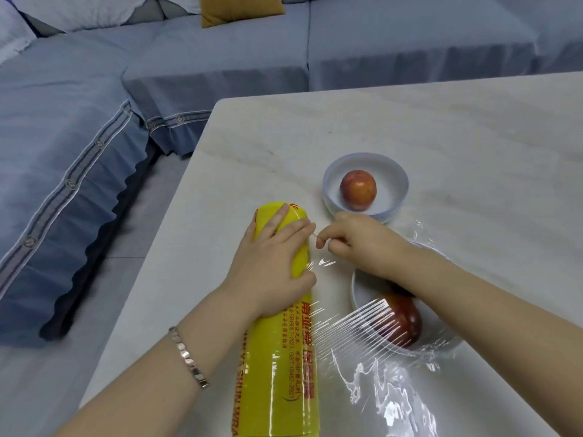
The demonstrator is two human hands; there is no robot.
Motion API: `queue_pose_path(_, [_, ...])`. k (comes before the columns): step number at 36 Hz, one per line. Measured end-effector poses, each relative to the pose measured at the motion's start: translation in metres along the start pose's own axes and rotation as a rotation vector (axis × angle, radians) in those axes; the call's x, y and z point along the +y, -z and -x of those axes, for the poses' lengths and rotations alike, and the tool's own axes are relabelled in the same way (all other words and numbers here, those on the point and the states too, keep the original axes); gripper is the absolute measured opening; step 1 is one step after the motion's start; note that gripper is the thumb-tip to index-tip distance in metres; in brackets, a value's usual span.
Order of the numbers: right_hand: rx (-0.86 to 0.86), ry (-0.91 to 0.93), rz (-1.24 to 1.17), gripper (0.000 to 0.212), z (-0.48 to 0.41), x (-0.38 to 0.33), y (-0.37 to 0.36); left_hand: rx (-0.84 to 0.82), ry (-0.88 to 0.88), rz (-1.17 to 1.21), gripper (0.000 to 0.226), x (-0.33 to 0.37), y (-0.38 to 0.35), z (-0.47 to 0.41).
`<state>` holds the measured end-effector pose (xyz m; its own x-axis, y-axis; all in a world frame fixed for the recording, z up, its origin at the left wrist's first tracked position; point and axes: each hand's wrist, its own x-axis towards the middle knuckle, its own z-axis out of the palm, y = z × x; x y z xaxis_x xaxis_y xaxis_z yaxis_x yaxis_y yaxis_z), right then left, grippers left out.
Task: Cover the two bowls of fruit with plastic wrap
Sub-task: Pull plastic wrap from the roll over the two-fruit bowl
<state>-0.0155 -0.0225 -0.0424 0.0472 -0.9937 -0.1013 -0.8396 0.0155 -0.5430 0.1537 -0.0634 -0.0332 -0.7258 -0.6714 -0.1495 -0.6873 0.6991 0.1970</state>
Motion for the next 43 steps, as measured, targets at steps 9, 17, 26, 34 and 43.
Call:
queue_pose_path(9, [0.017,0.132,-0.029,0.022,0.006,0.004,0.003,-0.012,-0.006,0.023,0.077,-0.002,0.0,0.001])
queue_pose_path(17, [0.035,0.275,-0.044,0.032,0.009,0.003,0.004,0.011,-0.008,0.053,0.073,-0.002,-0.001,0.001])
queue_pose_path(26, [0.104,0.24,-0.077,0.026,0.033,0.001,0.016,-0.008,-0.018,0.076,0.068,-0.005,-0.002,0.002])
queue_pose_path(34, [-0.123,-0.054,-0.106,0.042,0.032,-0.019,0.018,0.071,-0.034,0.208,0.062,-0.007,-0.006,0.002])
queue_pose_path(43, [-0.107,-0.103,-0.03,0.03,0.022,-0.028,-0.006,0.177,0.324,0.555,0.073,-0.003,-0.012,0.016])
